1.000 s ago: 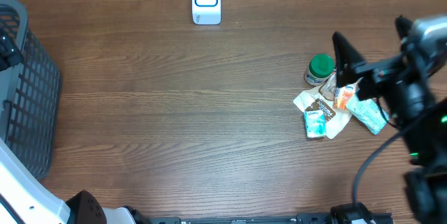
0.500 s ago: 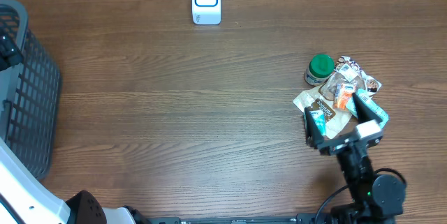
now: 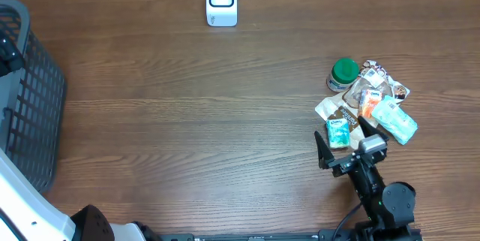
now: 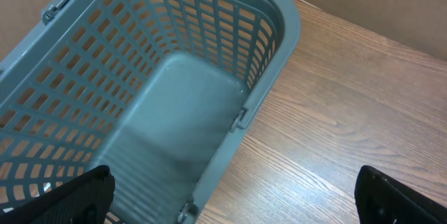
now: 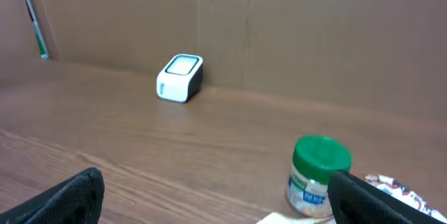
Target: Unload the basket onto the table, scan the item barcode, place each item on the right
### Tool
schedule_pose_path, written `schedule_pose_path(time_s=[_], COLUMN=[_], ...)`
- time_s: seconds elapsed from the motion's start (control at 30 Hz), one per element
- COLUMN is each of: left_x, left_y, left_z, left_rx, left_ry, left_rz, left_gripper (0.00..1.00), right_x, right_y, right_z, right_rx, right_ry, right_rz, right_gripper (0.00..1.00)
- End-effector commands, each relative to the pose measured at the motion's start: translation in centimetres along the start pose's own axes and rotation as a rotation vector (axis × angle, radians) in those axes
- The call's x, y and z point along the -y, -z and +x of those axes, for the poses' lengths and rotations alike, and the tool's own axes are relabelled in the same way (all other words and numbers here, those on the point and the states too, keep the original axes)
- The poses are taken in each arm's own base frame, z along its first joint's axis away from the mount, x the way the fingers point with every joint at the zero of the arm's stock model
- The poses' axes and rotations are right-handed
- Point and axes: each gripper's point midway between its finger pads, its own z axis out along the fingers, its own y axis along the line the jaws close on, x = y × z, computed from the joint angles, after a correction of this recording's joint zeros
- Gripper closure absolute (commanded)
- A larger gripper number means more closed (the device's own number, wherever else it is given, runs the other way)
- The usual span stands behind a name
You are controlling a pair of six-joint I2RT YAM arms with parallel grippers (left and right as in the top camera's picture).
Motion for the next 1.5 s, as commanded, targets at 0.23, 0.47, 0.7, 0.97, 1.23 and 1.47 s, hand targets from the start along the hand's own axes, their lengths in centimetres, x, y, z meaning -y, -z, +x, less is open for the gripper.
schedule_pose_path(time_s=[0.23, 0.47, 0.7, 0.97, 1.23, 1.47], left_x=[0.1, 0.1, 0.1, 0.1, 0.8, 5.3], left_y=[0.3, 0.3, 0.3, 0.2, 0.8, 2.2], left_z=[-0.1, -0.1, -0.1, -0.1, 0.1, 5.0], left_rx=[0.010, 0.010, 0.010, 0.010, 0.017, -0.045], left_ry=[0.006, 0.006, 0.006, 0.006, -0.008, -0.116], left_rz=[0.005, 0.005, 0.005, 0.005, 0.016, 0.117], left_gripper=[0.01, 0.00, 0.00, 0.01, 0.00, 0.00], right_x=[-0.2, -0.2, -0.2, -0.2, -0.2, -0.2], right_y=[0.0, 0.0, 0.0, 0.0, 0.0, 0.0], right_z=[0.1, 0.1, 0.1, 0.1, 0.1, 0.1], right_rx=[0.008, 0.008, 0.008, 0.008, 0.008, 0.008], right_ry=[-0.037, -0.037, -0.037, -0.037, -0.037, -0.037], right_rz=[-0.008, -0.008, -0.008, -0.008, -0.008, -0.008], right_gripper=[0.00, 0.00, 0.00, 0.00, 0.00, 0.00])
